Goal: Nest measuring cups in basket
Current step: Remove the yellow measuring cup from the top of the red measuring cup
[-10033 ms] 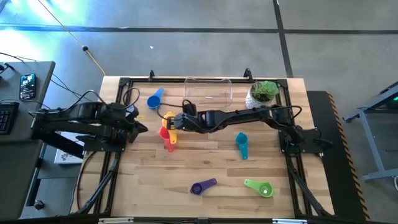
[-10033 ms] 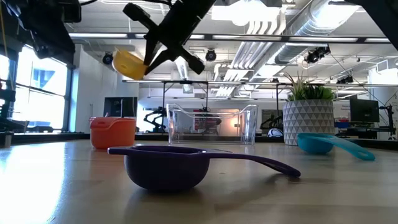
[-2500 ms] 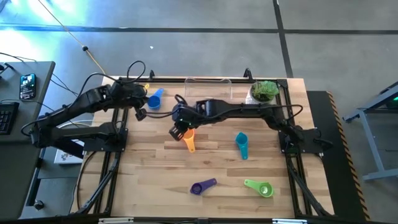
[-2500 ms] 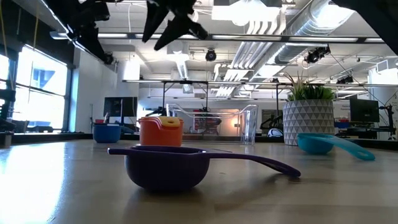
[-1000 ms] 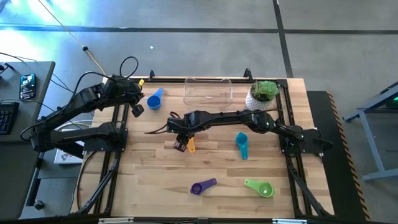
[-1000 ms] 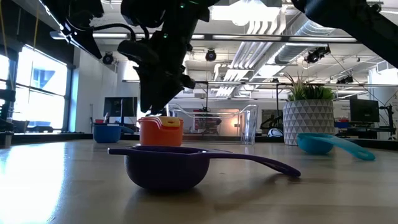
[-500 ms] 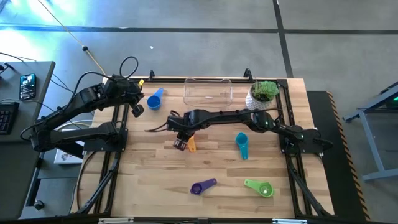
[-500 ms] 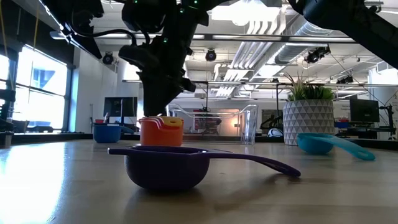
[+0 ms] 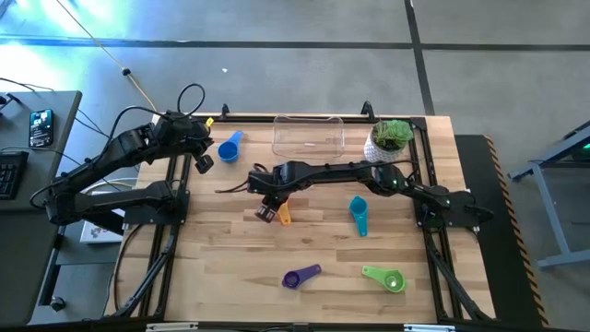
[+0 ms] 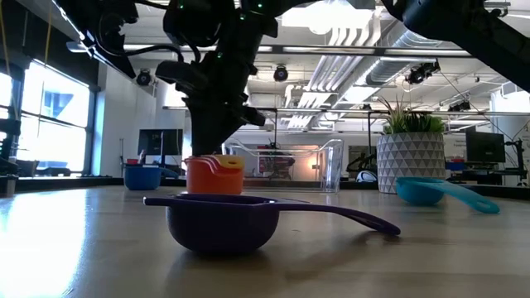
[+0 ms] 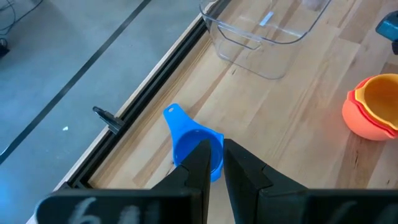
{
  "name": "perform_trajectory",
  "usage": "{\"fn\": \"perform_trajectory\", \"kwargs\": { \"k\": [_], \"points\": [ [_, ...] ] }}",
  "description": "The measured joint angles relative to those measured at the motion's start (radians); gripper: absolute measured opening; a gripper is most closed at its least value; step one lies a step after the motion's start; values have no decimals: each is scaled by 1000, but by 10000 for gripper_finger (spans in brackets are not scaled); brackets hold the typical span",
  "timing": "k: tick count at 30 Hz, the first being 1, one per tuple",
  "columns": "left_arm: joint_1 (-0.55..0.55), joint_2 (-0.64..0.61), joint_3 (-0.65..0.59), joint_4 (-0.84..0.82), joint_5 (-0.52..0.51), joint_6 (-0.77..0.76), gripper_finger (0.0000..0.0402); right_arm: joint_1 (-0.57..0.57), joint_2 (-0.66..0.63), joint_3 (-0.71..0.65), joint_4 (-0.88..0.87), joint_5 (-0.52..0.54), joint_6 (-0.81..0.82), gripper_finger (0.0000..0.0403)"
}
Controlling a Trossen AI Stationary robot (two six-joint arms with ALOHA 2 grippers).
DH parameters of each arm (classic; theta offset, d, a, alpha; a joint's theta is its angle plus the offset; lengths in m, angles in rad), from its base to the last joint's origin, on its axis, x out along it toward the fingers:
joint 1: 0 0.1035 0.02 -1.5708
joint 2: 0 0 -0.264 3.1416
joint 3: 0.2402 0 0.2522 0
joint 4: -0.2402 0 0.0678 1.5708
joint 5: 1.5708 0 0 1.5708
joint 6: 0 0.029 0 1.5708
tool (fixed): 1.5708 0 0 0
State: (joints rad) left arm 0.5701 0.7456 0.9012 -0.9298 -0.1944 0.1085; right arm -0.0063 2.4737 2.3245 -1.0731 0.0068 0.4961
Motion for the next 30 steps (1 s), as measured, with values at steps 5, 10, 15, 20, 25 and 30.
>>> {"fn": "perform_trajectory", "kwargs": {
  "k": [5, 10, 15, 20, 25, 30],
  "points": [
    [0, 0, 0, 0, 0, 0, 35, 0, 0, 0, -6, 20, 16, 64],
    [0, 0, 0, 0, 0, -1, 35, -1, 6, 1, -6, 14, 36, 54],
    [0, 0, 0, 0, 0, -1, 35, -1, 13, 0, -16, 7, 46, 8],
    [0, 0, 0, 1, 0, -1, 35, -5, 12, 0, -14, 5, 57, 8],
    [0, 0, 0, 2, 0, -1, 35, -9, 12, 2, -14, -1, 81, 3],
    [0, 0, 0, 2, 0, -1, 35, -15, 11, 32, -39, 4, 107, 1]
  ]
}}
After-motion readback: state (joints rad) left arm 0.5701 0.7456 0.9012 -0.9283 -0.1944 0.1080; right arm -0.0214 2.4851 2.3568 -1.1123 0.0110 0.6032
